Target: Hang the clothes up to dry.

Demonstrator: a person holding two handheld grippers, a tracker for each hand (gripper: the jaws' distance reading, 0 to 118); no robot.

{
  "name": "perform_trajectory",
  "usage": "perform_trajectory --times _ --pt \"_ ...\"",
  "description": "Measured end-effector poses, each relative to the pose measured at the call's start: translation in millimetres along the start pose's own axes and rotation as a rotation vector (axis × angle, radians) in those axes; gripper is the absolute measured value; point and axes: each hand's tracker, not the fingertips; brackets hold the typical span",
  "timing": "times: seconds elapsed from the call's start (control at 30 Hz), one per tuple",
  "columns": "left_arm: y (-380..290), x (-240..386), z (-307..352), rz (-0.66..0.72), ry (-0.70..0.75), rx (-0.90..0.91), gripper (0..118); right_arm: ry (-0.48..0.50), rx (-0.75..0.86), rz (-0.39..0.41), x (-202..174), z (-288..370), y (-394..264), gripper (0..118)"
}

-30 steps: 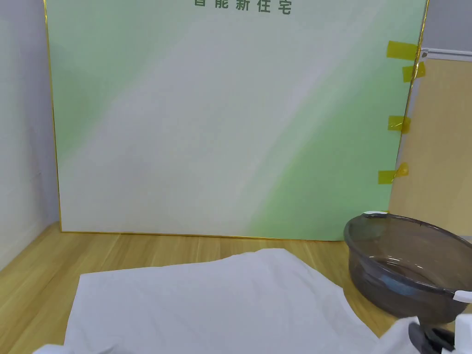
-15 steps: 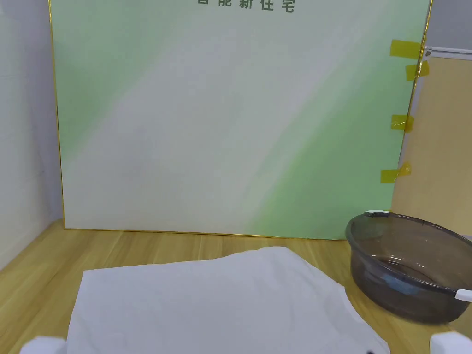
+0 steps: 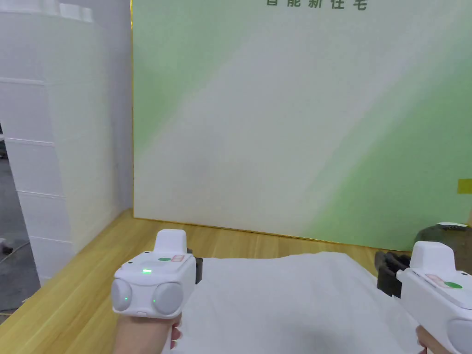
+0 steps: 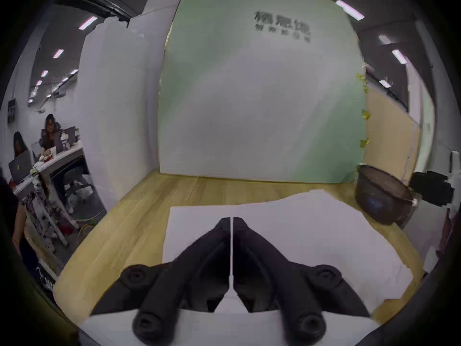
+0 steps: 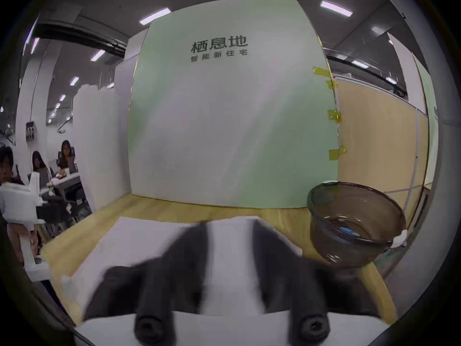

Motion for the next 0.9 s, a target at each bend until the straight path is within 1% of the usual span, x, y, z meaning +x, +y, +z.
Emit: perform_trajectory --times 0.03,0.07,0.17,0.27,0.37,0.43,0.5,0.57,0.63,0.7,0.73,0.77,0.8,0.83,0.87,0.9 --pt "-2 -3 -3 0.002 0.013 -0.001 5 -0.015 -0.001 0.01 -4 -2 -5 4" --pt "-3 -5 -5 0.003 -0.012 0.002 2 -0.033 0.008 0.018 -6 0 -10 3" --pt "-5 -10 -13 0.013 -0.005 -0.021 2 0.028 -0.015 0.004 -1 -2 -19 3" --pt "-1 -16 -22 0.01 0.05 -0.029 2 0.007 -0.015 0.04 -3 -3 -23 3" --pt "7 -24 -36 0.046 0.052 -0.041 2 0.033 -0.014 0.012 1 -5 -23 3" --pt "13 -29 -51 0.051 0.078 -0.04 2 0.031 -0.016 0.018 -1 -7 -24 3" --pt "21 -31 -73 0.022 0.118 -0.056 2 0.037 -0.022 0.031 -4 -12 -26 3" --pt "28 -33 -98 0.019 0.123 -0.085 2 0.046 -0.037 0.044 -8 -17 -28 3" --pt "34 -40 -127 0.079 0.12 -0.181 6 0.051 -0.046 0.066 -13 -21 -34 3" --pt "41 -47 -157 0.091 0.145 -0.268 8 0.069 -0.057 0.056 -15 -24 -39 3" --pt "44 -47 -169 0.082 0.179 -0.275 13 0.088 -0.071 0.025 -13 -25 -44 3" --pt "48 -47 -183 0.066 0.201 -0.288 28 0.095 -0.083 0.003 -14 -26 -47 3" --pt "52 -49 -196 0.087 0.188 -0.28 51 0.094 -0.091 -0.003 -15 -29 -50 3" --pt "55 -48 -209 0.083 0.193 -0.297 85 0.098 -0.099 -0.006 -15 -31 -53 3" --pt "56 -48 -222 0.07 0.199 -0.337 85 0.104 -0.106 -0.008 -14 -32 -56 3" --pt "55 -48 -237 0.056 0.214 -0.401 97 0.109 -0.108 -0.005 -14 -33 -58 3"
